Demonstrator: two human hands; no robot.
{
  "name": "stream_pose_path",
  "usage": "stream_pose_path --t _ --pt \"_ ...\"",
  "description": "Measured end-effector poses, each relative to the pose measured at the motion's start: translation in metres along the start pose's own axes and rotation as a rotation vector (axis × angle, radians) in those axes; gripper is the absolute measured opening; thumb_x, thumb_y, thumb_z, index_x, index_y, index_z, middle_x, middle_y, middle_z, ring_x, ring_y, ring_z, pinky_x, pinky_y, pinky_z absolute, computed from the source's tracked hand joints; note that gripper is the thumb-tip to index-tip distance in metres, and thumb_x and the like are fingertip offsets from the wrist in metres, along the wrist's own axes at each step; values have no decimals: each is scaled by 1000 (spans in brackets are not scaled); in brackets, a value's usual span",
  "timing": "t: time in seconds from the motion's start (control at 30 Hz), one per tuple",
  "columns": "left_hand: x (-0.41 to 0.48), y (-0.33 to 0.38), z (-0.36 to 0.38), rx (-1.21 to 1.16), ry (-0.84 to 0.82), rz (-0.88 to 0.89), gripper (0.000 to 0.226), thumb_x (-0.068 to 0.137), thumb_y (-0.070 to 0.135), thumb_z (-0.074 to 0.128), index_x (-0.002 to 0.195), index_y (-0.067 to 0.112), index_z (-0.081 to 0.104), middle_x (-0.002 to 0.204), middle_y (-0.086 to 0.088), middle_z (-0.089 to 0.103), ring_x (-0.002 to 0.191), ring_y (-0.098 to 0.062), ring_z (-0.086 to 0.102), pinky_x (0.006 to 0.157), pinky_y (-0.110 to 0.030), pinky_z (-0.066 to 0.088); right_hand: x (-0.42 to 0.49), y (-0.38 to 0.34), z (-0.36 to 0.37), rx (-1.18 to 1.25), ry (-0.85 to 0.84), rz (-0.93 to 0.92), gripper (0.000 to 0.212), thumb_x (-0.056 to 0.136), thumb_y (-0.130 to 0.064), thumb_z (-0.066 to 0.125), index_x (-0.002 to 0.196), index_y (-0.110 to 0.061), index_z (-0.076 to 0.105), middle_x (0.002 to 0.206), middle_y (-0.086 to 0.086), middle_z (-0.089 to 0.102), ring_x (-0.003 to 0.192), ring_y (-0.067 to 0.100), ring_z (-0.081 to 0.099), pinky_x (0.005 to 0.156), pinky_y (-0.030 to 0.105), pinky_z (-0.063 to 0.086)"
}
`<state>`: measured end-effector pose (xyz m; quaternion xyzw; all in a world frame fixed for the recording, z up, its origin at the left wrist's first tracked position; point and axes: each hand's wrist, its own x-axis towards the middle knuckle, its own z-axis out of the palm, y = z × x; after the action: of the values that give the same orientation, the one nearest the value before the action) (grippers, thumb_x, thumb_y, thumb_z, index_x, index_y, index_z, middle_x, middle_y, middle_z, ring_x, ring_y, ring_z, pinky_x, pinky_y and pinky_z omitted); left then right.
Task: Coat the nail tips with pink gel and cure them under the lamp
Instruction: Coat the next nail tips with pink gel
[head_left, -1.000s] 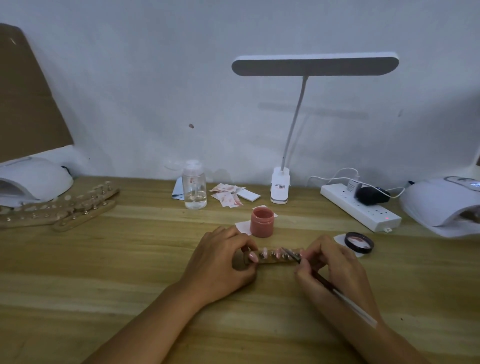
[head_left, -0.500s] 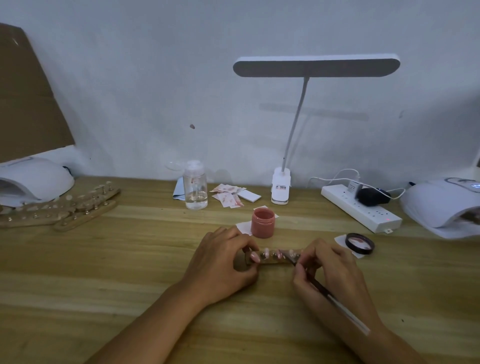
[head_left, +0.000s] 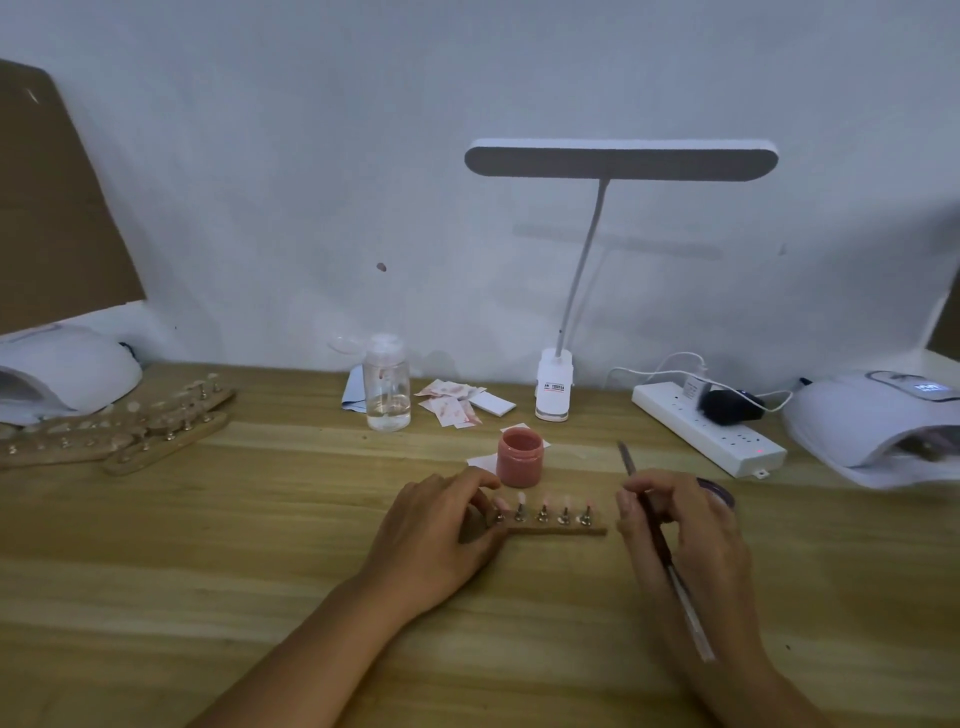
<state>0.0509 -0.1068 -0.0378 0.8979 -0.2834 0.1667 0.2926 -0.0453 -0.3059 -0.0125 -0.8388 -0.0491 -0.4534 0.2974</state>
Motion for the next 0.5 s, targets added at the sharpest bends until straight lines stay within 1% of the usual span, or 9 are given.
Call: stream_pose_path --t 0.07,0.17,0.23,0.27,0.3,0.33,0.4,0.47,0.5 --pt "0 -1 0 -52 -23 -11 37 86 40 67 122 37 55 96 29 63 91 3 55 86 -26 45 4 10 -1 -17 -16 100 9 90 -11 62 98 -15 61 79 -10 64 79 8 62 74 44 54" --pt "-1 -2 -2 -123 -63 -42 38 85 21 66 117 38 54 99 29 65 93 5 57 85 -25 49 2 22 -2 -41 -50 216 19 91 -3 59 105 -17 59 94 -9 67 88 15 67 78 44 55" --pt "-3 -1 -3 -162 -61 -70 39 83 16 64 109 43 51 101 29 64 95 6 58 83 -23 49 0 22 -3 12 -45 255 32 92 -2 56 111 -27 55 102 -12 65 96 16 66 80 34 53" --pt "-3 0 -5 -150 -33 -80 36 83 19 64 105 44 49 102 28 63 95 6 57 80 -21 49 0 20 -3 23 -82 267 42 92 -1 55 118 -34 52 106 -14 63 100 14 63 82 29 50" --pt "-3 3 -7 -134 23 -83 31 84 23 64 103 43 50 101 25 62 94 5 56 77 -21 48 2 16 -2 -2 -140 250 51 92 0 54 127 -37 47 111 -13 62 104 13 61 84 27 48" --pt "-3 6 -11 -147 100 -69 23 86 29 63 101 42 52 98 24 62 92 4 57 74 -21 47 4 13 -1 -64 -204 204 58 91 0 54 136 -34 42 116 -8 61 106 14 59 85 28 47" --pt "-1 19 -17 -282 195 -5 11 88 43 55 98 38 58 92 22 65 86 1 61 71 -23 48 12 4 3 -155 -321 85 65 90 2 52 147 -23 33 120 3 62 107 20 58 86 30 45" --pt "-2 34 -17 -402 168 54 26 89 55 47 100 36 61 89 19 68 81 -2 63 68 -23 47 24 -13 6 -181 -391 -47 71 86 7 51 150 -13 30 118 11 64 110 26 58 91 34 45" --pt "-3 41 -14 -422 150 72 28 90 57 46 101 36 60 86 19 67 77 -3 62 65 -22 45 29 -20 8 -182 -409 -128 71 83 8 51 149 -7 32 119 11 65 109 27 59 92 35 46"
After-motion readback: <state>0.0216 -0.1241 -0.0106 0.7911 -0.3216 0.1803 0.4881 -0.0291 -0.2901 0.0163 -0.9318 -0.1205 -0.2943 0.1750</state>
